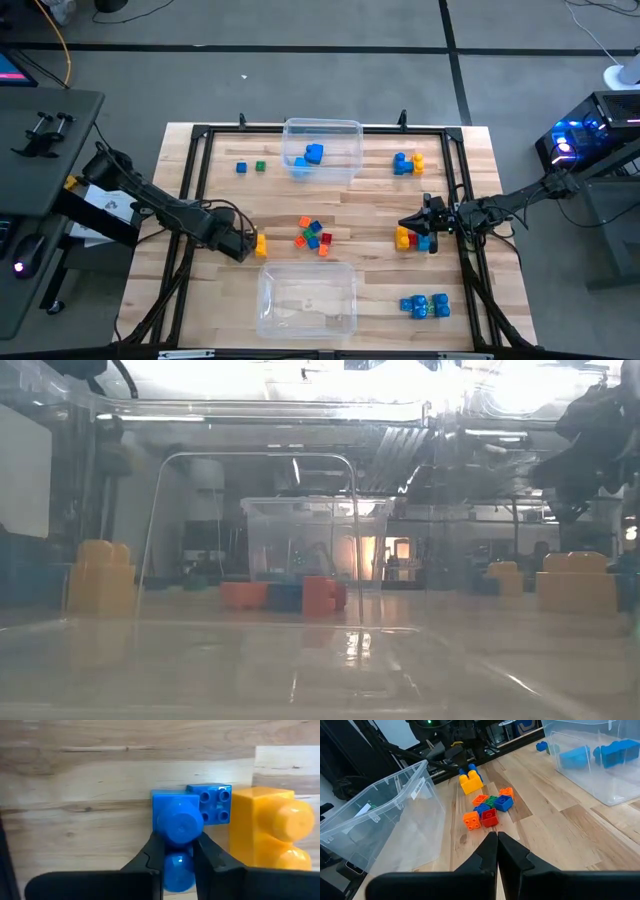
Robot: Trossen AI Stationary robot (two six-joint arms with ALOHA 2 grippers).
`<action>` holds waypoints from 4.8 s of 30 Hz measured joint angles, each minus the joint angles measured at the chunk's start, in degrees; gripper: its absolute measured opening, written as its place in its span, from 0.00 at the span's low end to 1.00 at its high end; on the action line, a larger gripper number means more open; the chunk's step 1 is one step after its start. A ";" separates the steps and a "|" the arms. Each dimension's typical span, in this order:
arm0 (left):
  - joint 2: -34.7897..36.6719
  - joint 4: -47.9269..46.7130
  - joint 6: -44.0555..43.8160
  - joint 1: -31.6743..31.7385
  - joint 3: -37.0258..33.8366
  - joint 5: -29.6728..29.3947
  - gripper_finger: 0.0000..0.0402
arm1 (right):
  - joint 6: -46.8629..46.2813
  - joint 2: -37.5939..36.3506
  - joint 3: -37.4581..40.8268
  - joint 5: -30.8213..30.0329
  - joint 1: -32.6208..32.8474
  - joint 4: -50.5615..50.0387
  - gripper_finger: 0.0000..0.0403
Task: Sort blocks by size
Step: Put the large blue game piece into the top transparent bin
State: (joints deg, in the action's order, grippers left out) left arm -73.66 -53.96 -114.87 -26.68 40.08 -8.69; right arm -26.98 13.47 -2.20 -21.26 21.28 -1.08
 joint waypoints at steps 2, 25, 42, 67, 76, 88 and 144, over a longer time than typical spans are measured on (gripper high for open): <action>1.12 0.33 0.79 0.00 -0.16 -0.64 0.08 | 0.00 0.00 0.00 0.00 0.00 0.00 0.01; 14.32 37.06 70.87 38.75 11.49 -12.14 0.01 | 0.00 0.00 0.00 -0.01 0.00 0.00 0.01; 9.35 13.59 94.01 55.70 21.15 -12.26 0.10 | 0.00 0.04 0.00 -0.01 0.00 0.00 0.01; -5.78 -13.80 96.24 69.31 12.08 -1.81 0.73 | 0.00 0.04 0.00 0.00 0.00 0.00 0.01; -16.62 -15.94 96.59 69.33 12.06 -4.61 0.71 | 0.00 0.04 0.00 0.00 0.00 0.00 0.01; -20.13 -14.29 96.10 71.85 12.06 -6.07 0.71 | 0.00 0.04 0.00 0.00 -0.02 0.00 0.01; 3.62 5.74 57.74 50.55 -5.19 0.52 0.71 | 0.00 0.02 0.00 0.00 -0.01 0.00 0.01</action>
State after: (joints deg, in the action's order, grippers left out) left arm -70.04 -48.23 -57.13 23.87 34.90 -8.17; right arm -26.98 13.50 -2.20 -21.26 21.27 -1.08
